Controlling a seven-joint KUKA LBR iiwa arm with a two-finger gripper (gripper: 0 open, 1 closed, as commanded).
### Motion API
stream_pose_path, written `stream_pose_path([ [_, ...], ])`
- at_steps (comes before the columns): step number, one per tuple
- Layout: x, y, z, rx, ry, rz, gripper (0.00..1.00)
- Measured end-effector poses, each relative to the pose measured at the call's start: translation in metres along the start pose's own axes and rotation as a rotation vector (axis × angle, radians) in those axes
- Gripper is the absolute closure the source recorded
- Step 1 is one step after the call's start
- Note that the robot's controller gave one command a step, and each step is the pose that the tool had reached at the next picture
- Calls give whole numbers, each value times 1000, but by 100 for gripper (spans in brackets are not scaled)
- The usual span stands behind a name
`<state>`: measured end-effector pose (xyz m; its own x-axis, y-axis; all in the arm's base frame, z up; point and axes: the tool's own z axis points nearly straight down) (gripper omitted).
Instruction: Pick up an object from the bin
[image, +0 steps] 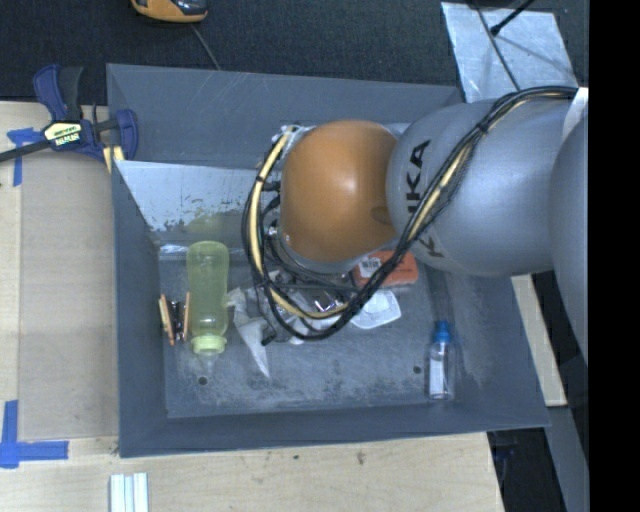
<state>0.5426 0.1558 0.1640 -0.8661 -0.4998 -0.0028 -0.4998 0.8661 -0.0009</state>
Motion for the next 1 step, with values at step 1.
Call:
stream_pose_path([
  [1, 2, -4, -45, -2, 6, 10, 100],
])
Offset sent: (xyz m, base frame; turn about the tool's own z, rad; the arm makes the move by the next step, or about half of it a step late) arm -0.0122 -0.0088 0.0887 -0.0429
